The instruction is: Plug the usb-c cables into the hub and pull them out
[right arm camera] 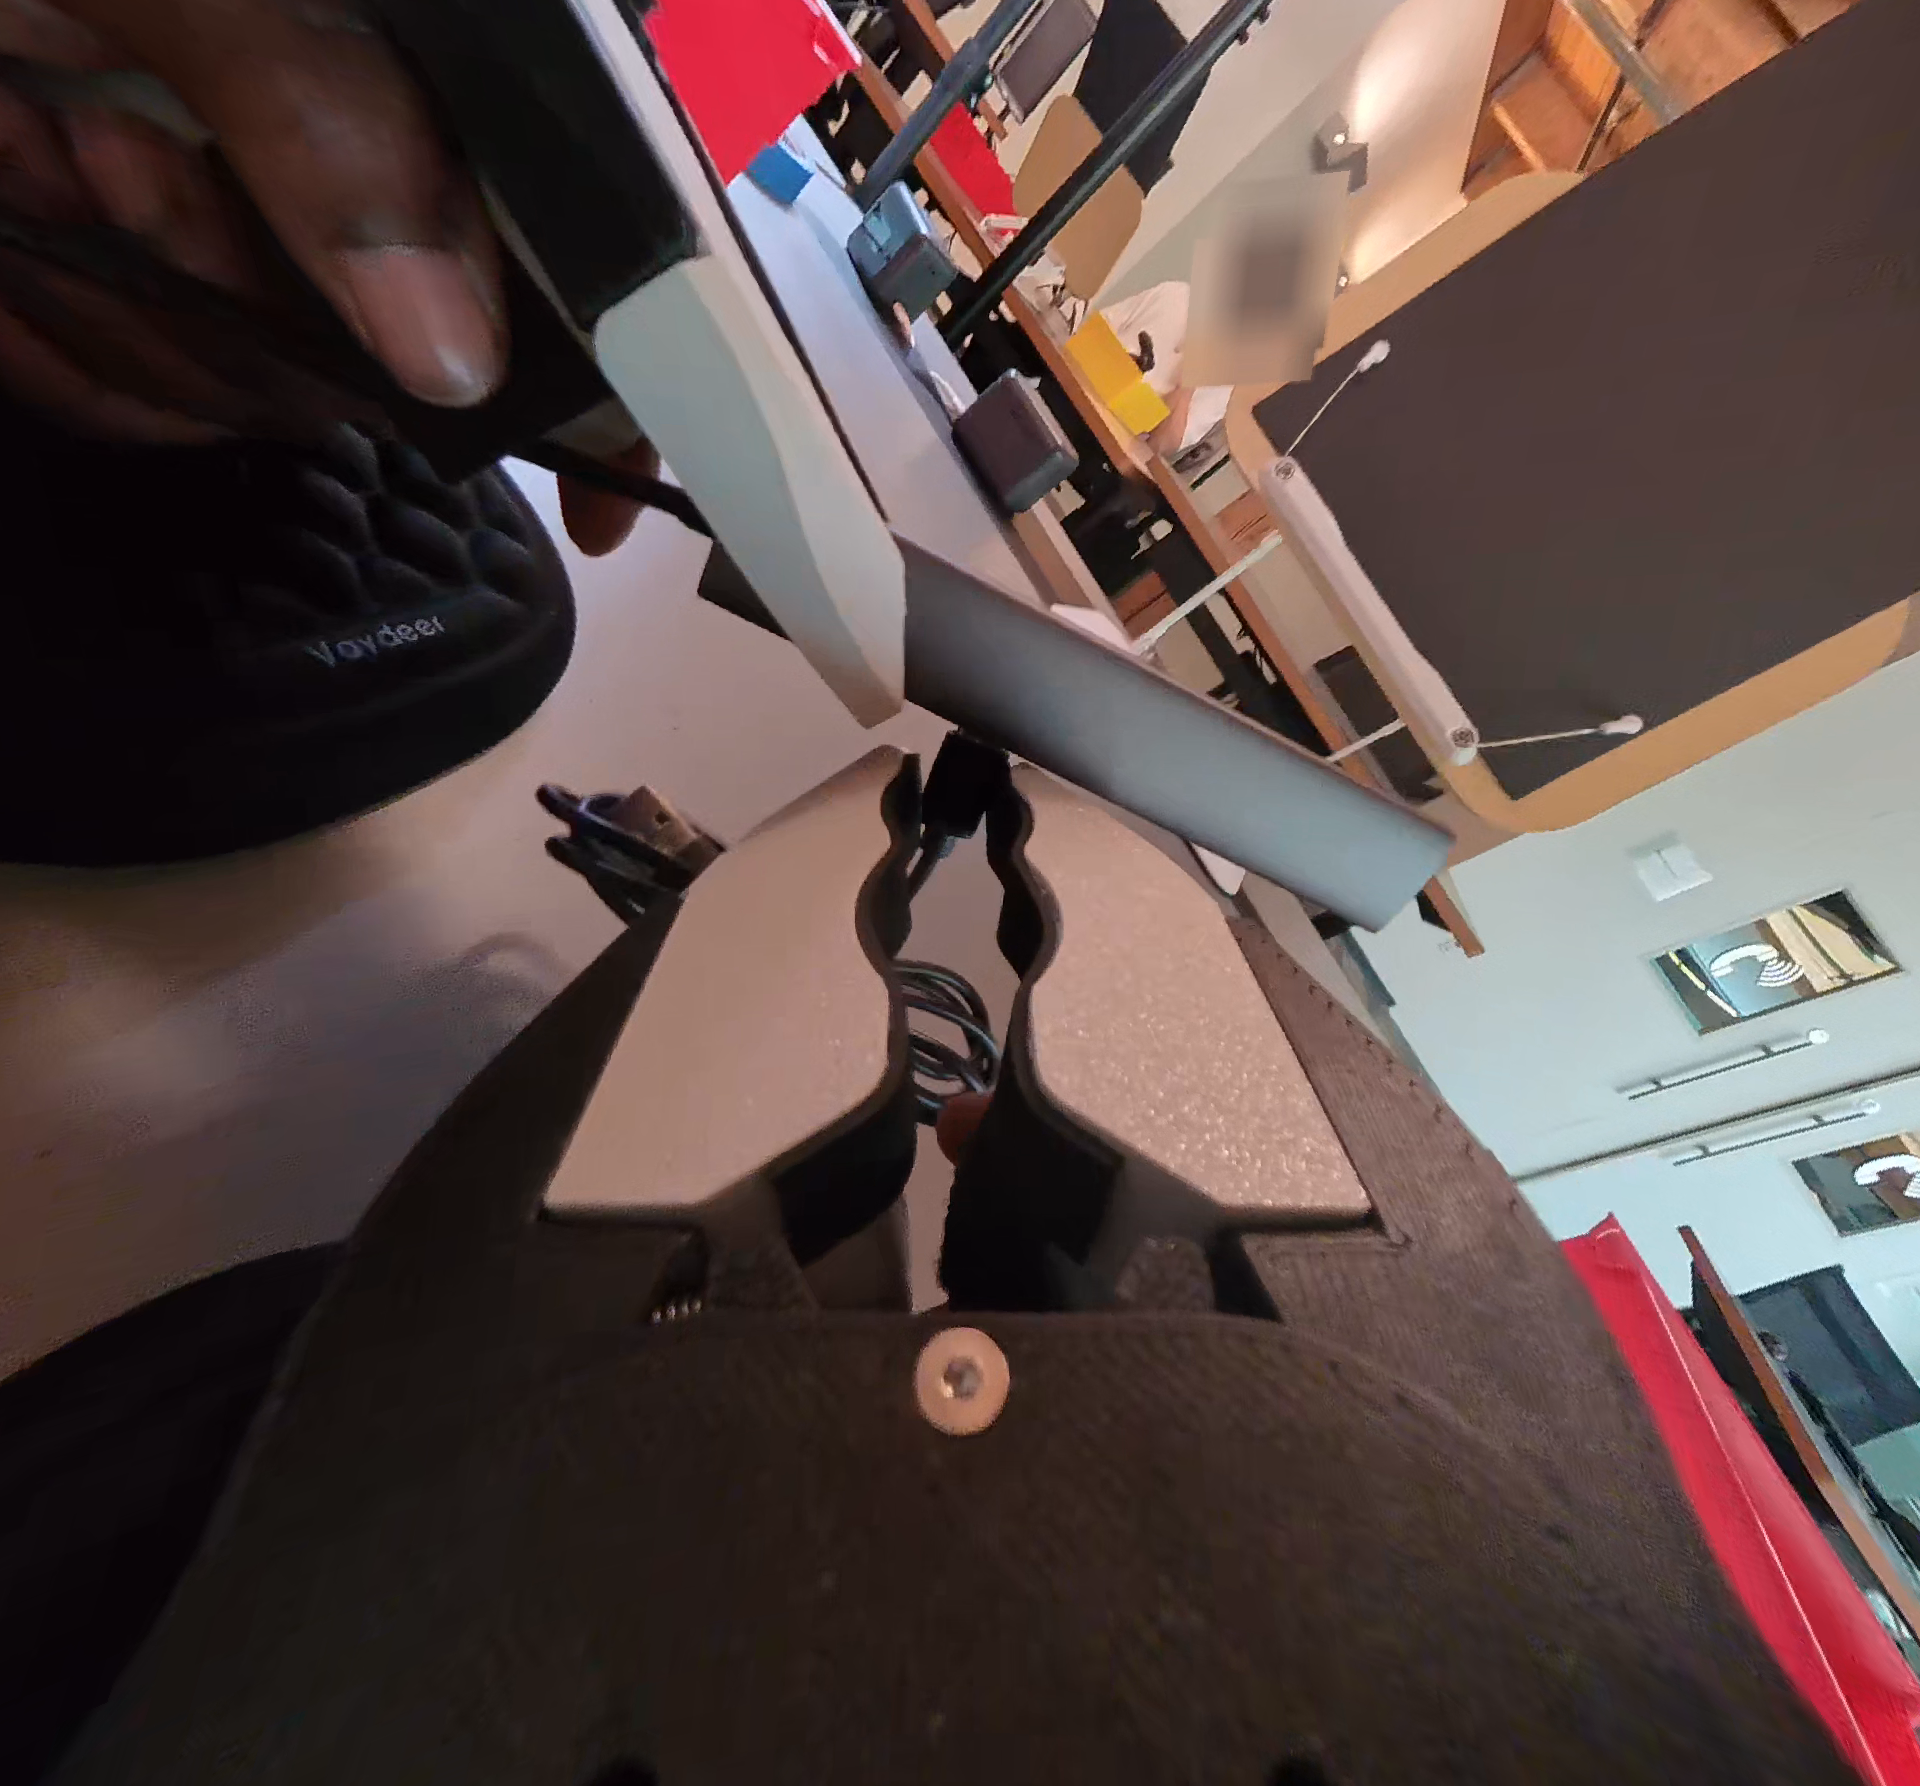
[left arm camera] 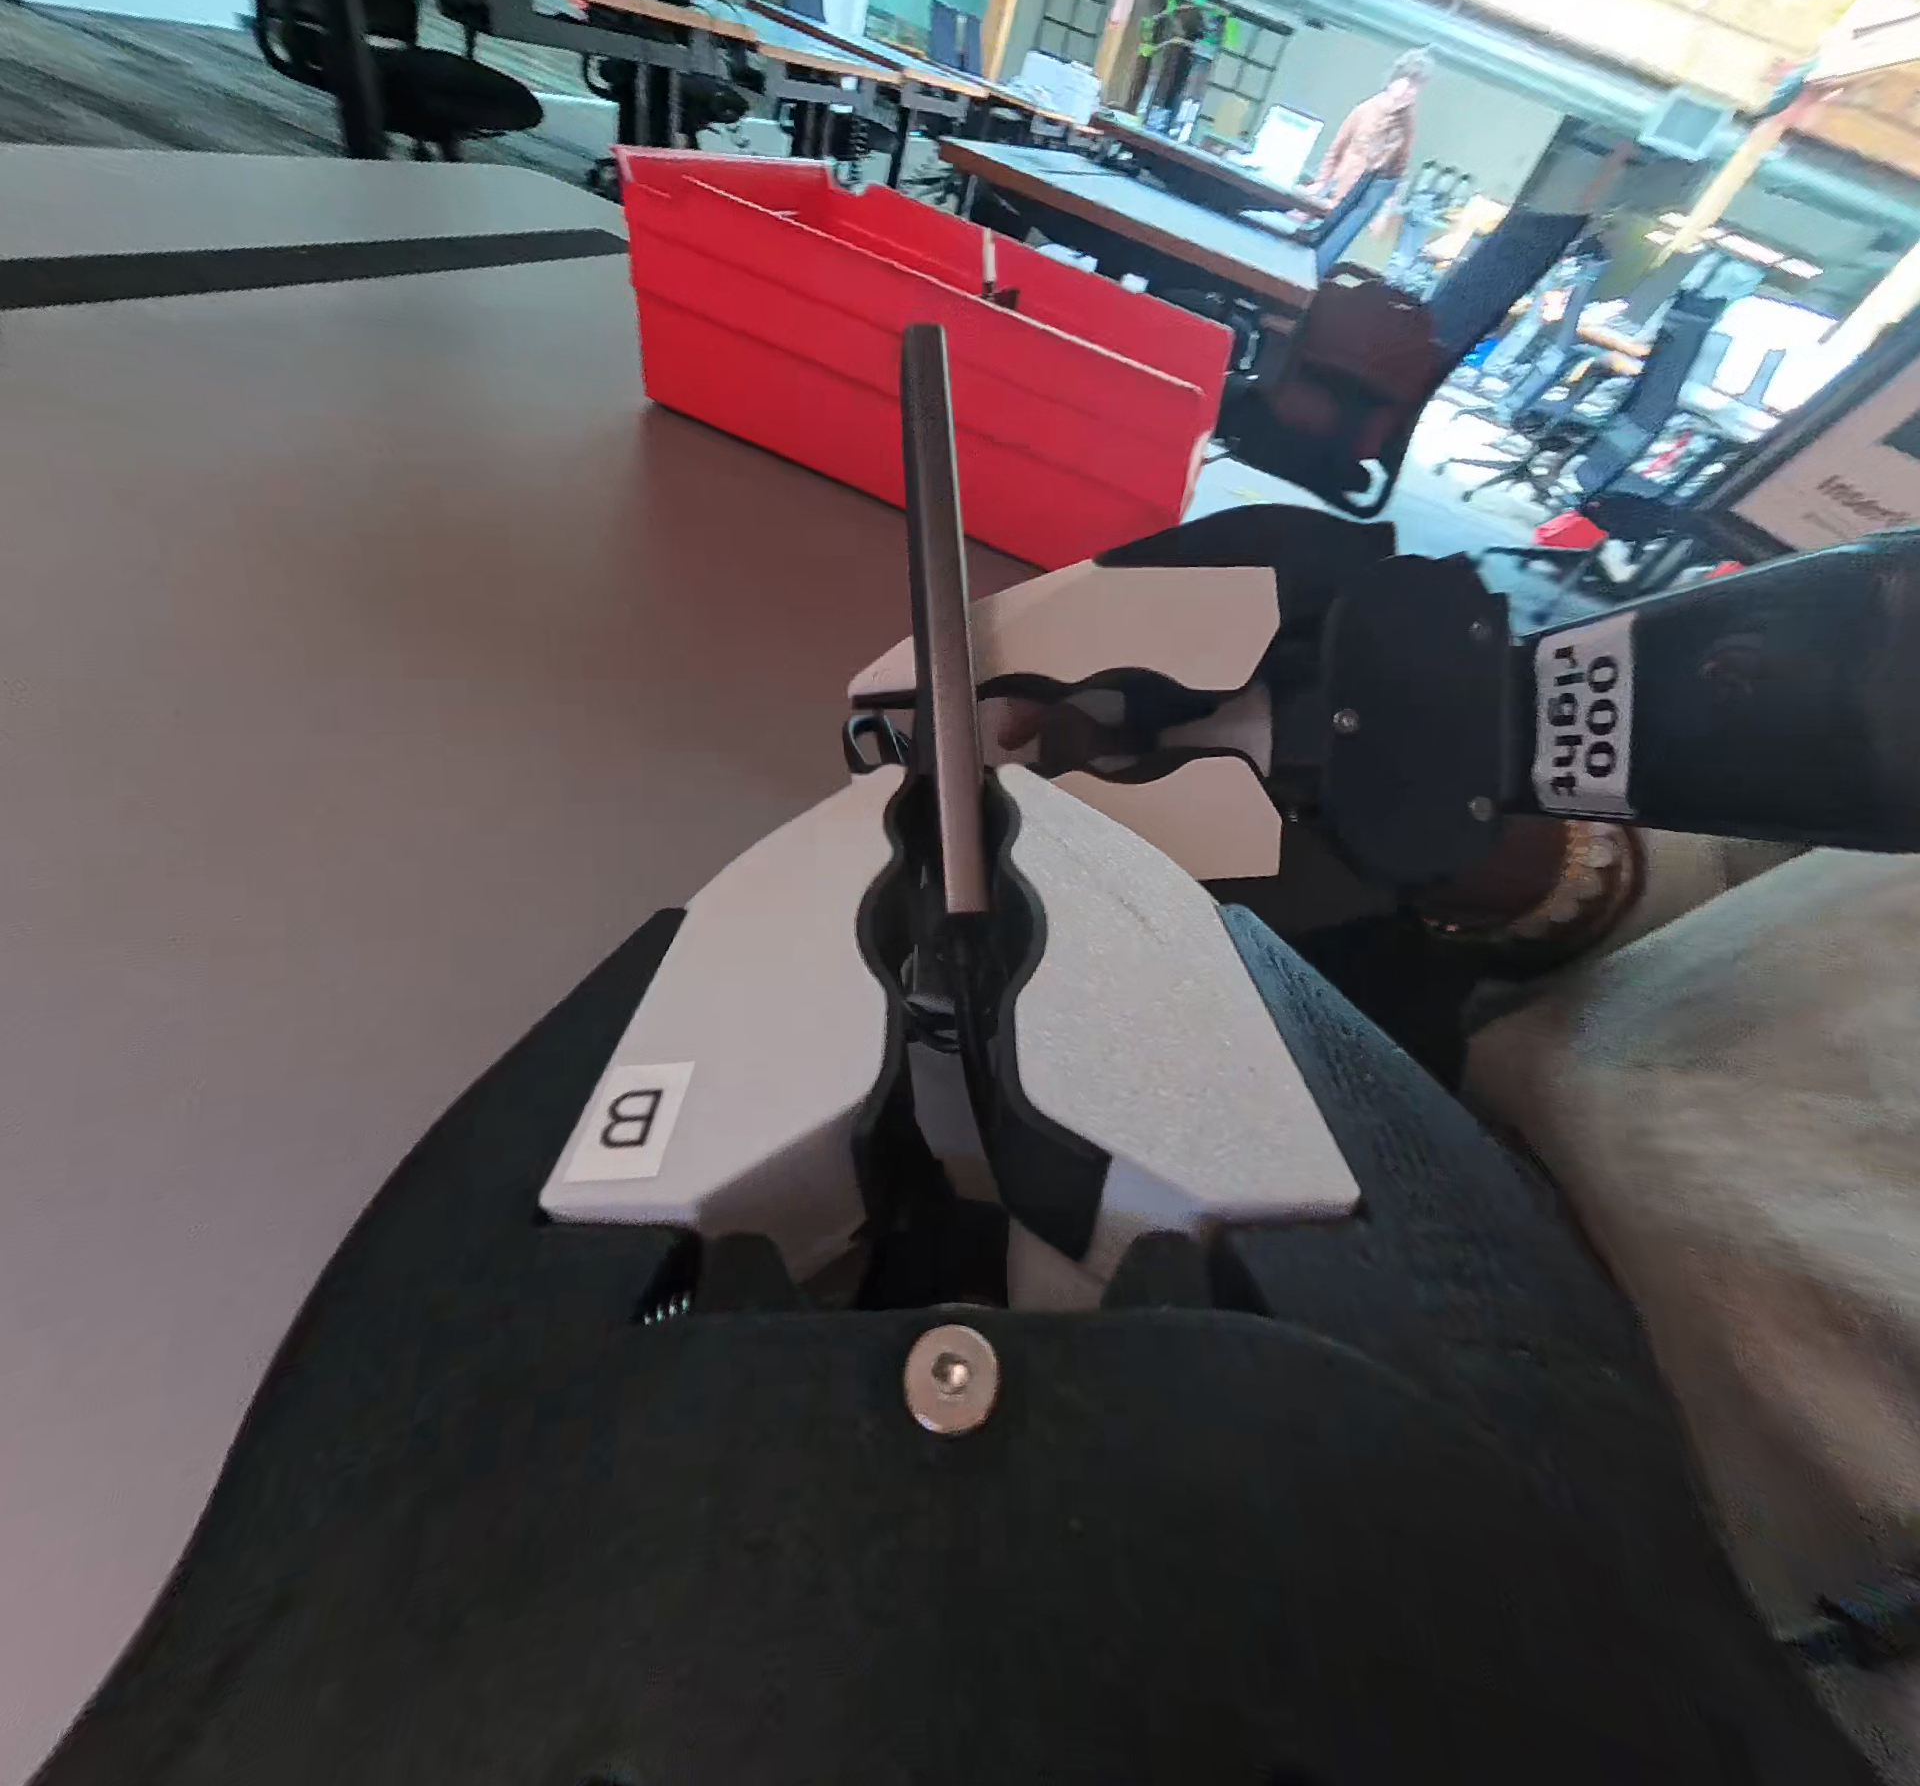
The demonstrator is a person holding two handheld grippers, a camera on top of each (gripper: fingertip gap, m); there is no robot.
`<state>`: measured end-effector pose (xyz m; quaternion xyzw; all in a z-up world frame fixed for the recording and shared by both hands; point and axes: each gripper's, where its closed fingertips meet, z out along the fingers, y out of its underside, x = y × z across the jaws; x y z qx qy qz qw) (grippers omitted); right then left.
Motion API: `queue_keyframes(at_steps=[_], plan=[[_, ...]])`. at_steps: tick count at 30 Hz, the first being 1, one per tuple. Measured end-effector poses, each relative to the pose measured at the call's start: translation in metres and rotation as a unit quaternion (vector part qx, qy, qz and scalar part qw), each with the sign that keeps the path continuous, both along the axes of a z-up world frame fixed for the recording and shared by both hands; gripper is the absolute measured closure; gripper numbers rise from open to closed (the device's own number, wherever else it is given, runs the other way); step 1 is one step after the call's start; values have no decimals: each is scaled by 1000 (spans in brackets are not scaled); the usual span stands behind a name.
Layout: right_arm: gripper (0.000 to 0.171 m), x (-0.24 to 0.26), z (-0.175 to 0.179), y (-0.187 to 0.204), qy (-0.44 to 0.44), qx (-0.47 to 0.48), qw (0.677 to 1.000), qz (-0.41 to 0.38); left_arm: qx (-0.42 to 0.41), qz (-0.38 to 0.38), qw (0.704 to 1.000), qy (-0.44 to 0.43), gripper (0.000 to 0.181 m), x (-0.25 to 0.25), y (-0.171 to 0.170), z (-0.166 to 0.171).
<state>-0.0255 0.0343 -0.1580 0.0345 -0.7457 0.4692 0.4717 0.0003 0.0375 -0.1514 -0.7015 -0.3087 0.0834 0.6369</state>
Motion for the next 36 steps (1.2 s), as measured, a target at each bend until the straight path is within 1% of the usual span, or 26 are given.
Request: queue_keyframes(at_steps=[3,4,7,9,11,12,14,15,16,17,18,21,24,25,27,28,29,30,31,33,34,36], plan=[[157,-3,-6,-3,-29,12,999,-13,-3,39,999,14,174,-6,-6,2],[157,-4,-6,-3,-36,12,999,-20,-19,52,998,24,173,-7,-6,1],[161,-4,6,1,-46,-31,998,-25,-44,56,996,49,171,-7,-2,2],[161,-11,2,9,-36,-7,998,-58,-43,94,992,66,157,-15,-9,8],[161,-15,-2,14,-30,14,996,-88,-57,106,990,74,130,-19,-10,11],[161,-16,0,15,-35,9,995,-98,-85,107,988,68,116,-22,-8,6],[161,-18,1,18,-60,-5,991,-116,-150,112,980,73,101,-28,-3,-2],[161,-21,-1,22,-71,1,989,-132,-161,128,974,95,99,-33,-1,4],[162,-22,-2,25,-86,-5,986,-141,-184,152,963,121,103,-38,-2,9],[161,-23,-3,27,-111,-17,983,-148,-209,177,949,156,111,-44,-4,16],[161,-23,-3,29,-137,-33,978,-153,-235,180,935,196,117,-45,0,21],[161,-25,-3,38,-227,-80,957,-163,-340,164,891,250,120,-47,9,17],[161,-29,-5,46,-299,-113,933,-162,-424,137,847,289,128,-46,17,13],[161,-27,-5,45,-324,-122,926,-152,-466,131,822,299,128,-48,18,9],[161,-20,-3,37,-373,-138,910,-114,-549,129,754,337,128,-56,17,6],[161,-18,-3,35,-387,-140,905,-106,-580,130,720,358,131,-61,16,5],[161,-19,-2,35,-388,-138,905,-105,-595,130,699,375,143,-65,16,3],[161,-20,-3,36,-386,-132,906,-109,-588,136,695,391,155,-67,18,4],[161,-21,-4,37,-385,-124,908,-112,-576,131,704,394,155,-67,20,3],[161,-20,-9,37,-385,-114,908,-116,-563,125,727,373,155,-67,19,-3],[161,-21,-11,36,-383,-111,909,-119,-561,123,732,366,155,-68,18,-6],[161,-21,-15,34,-388,-110,907,-123,-561,122,732,367,156,-69,16,-9]])
